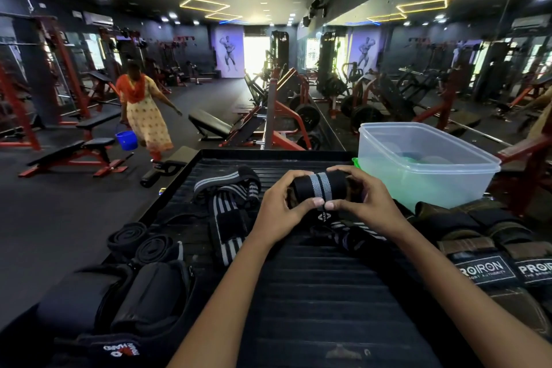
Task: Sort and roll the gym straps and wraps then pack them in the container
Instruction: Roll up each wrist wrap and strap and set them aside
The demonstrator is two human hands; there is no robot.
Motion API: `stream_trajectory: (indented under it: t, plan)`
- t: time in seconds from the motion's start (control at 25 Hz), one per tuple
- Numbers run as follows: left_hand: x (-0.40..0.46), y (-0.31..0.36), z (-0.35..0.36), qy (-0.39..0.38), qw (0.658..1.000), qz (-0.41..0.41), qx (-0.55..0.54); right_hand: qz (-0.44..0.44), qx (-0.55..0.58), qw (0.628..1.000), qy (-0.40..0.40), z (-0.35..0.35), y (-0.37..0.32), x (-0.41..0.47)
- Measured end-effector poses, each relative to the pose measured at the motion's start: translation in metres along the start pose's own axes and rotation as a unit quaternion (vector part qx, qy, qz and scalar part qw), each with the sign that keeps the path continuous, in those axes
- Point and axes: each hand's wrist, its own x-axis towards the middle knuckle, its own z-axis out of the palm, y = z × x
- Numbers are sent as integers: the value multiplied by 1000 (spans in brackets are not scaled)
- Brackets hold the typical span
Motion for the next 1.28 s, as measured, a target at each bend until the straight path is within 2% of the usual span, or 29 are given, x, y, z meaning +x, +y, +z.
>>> stream_trajectory:
  t: [0.12,0.36,0.56,0.8,0.92,1.08,1.28]
  plan:
    - [0,1,0,-30,999,16,-14,0,2,1000,10,-2,-1,0]
    - [-1,4,0,12,999,-7,-44,13,33,999,-6,0,0,1]
    - [2,0,-5,0,998,-28,-61,8,-24,1000,-8,3,4,1]
    - [1,-2,-4,-22,996,-55,-67,-10,-18,997,-69,0,-5,-3]
    - [0,1,-5,-39,992,-77,-90,1,6,998,-59,2,-6,-3]
    - [1,3,-1,-44,994,-47,-83,1,17,999,-35,0,-9,-3]
    - [-1,6,-1,-30,993,-58,-94,37,63,997,-33,3,-14,-6]
